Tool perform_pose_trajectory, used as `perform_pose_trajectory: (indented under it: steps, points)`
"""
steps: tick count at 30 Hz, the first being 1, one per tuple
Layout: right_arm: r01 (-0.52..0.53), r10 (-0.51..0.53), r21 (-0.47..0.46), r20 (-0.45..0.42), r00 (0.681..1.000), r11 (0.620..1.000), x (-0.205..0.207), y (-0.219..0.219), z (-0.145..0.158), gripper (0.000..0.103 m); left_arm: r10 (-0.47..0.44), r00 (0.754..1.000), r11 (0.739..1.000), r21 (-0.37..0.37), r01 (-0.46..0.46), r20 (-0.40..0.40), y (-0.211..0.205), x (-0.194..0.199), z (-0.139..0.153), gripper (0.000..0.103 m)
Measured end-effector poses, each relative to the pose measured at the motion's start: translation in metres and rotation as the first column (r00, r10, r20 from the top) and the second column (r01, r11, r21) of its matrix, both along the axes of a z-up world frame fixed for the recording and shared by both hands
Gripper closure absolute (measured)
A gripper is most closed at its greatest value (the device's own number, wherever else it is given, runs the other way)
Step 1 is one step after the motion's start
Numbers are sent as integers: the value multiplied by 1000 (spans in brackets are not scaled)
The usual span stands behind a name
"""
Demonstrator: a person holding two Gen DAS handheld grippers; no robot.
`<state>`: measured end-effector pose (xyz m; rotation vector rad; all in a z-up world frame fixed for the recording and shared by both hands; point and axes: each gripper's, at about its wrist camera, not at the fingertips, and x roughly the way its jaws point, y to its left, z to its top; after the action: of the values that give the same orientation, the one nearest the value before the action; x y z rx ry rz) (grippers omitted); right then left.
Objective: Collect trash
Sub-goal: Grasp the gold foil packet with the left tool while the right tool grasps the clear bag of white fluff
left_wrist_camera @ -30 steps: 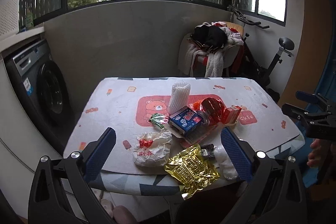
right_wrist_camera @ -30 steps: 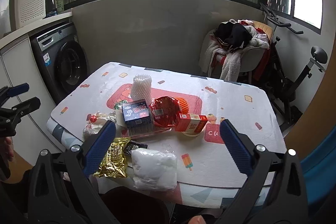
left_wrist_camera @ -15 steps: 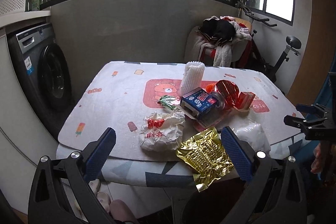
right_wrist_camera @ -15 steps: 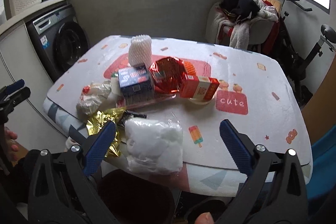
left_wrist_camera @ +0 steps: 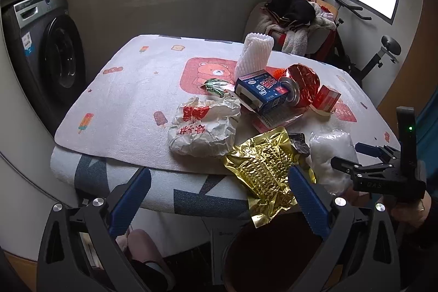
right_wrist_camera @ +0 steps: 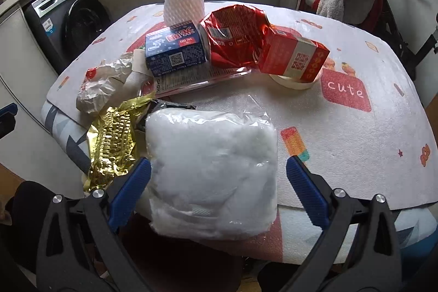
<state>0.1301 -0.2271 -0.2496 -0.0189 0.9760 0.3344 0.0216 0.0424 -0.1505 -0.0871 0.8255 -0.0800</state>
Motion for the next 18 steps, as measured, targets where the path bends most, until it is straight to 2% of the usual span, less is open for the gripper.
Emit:
perform_pose_trajectory:
  steps: [4,10,15,18]
  points:
    - [3,-2,56,-22,1000,998,5,-3,-10,6,-6,1000,1000,-13,6,-22,-2,1,-5,5]
    - [-12,13,32,-35,999,999,2,5,-11,6,-4,999,1000,-16,3,-40,-3,4,-10,5]
    - [46,-46,0,-29,999,999,1,6,-5,6,-11,999,1000,-27,9,-49,-4,7,-14,5]
    - [43,-43,-1,-42,998,999,3,6,-5,6,-17,998,999,-36,15,-59,-6,9,-17,5]
